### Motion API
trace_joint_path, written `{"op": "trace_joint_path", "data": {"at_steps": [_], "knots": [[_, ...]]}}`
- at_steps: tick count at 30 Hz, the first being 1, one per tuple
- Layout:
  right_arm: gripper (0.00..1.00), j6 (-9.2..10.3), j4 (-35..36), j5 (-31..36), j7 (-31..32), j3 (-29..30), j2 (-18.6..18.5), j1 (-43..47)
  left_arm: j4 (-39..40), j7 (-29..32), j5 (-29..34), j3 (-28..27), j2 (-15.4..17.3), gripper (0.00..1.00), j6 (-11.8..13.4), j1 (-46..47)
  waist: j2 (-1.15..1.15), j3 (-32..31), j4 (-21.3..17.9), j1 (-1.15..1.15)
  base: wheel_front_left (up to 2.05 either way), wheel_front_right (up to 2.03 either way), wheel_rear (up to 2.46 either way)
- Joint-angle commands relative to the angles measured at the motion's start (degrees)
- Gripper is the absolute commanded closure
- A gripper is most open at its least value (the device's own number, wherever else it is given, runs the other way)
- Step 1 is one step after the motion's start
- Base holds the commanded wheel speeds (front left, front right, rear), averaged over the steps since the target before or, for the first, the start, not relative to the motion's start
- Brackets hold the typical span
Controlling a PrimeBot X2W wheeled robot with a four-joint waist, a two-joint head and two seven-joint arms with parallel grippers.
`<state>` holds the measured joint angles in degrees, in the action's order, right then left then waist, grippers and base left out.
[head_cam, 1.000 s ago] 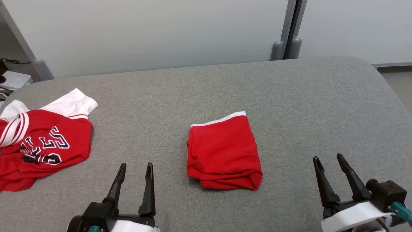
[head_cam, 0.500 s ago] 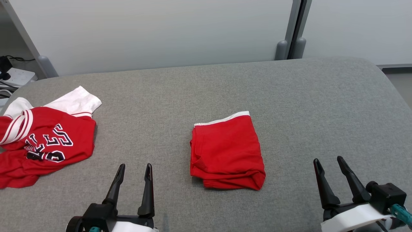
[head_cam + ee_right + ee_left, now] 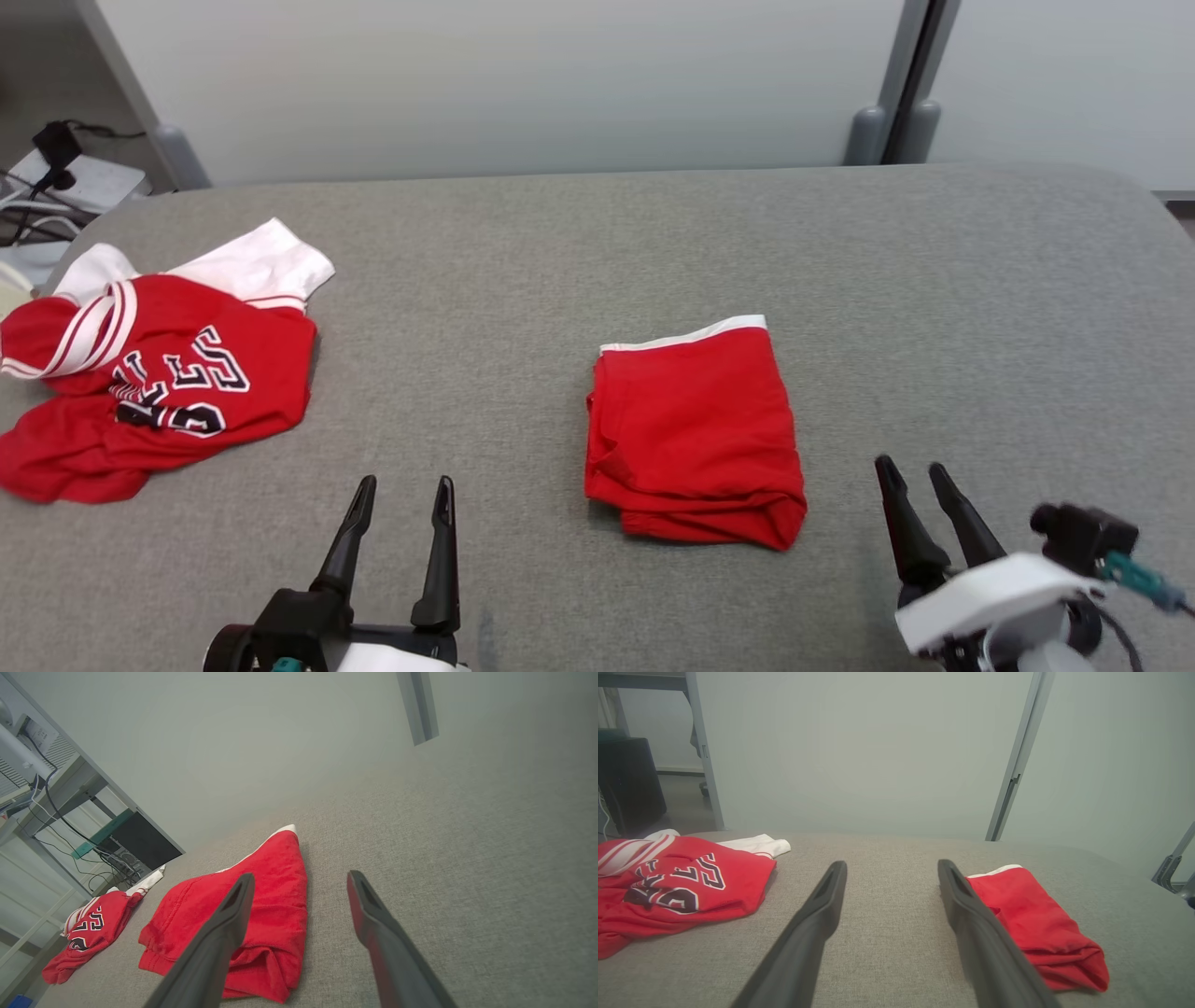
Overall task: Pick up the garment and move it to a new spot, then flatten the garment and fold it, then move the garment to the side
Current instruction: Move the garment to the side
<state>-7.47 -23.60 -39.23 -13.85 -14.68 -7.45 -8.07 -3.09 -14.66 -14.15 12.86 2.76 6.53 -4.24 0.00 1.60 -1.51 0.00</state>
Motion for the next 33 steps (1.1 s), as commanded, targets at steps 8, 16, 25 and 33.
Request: {"op": "trace_joint_path", "data": {"at_steps": [8,16,25,33], "knots": [[0.0,-0.02,-6.5,-17.51,8.1,-7.22,-5.97,-13.24,2.16,-0.34,-0.7,0.47,0.11,0.0,0.71,4.04,0.0,3.97,5.5,0.0,0.0,0.0,0.0],[0.0,-0.02,-14.15,-25.5,13.17,-10.75,-10.72,-21.09,2.47,-0.34,-1.4,1.99,0.11,0.0,1.19,6.19,0.0,7.75,9.89,0.0,0.0,0.0,0.0],[0.0,-0.02,-19.83,-29.22,15.1,-15.2,-12.32,-25.67,2.47,-0.34,-2.11,3.83,0.11,0.0,1.81,8.62,0.0,10.8,12.77,0.0,0.0,0.0,0.0],[1.0,-0.02,-20.95,-32.61,15.86,-19.67,-12.33,-26.92,2.47,-0.34,-2.35,4.22,0.11,0.0,2.25,9.5,0.0,11.75,14.05,0.0,0.0,0.0,0.0]]}}
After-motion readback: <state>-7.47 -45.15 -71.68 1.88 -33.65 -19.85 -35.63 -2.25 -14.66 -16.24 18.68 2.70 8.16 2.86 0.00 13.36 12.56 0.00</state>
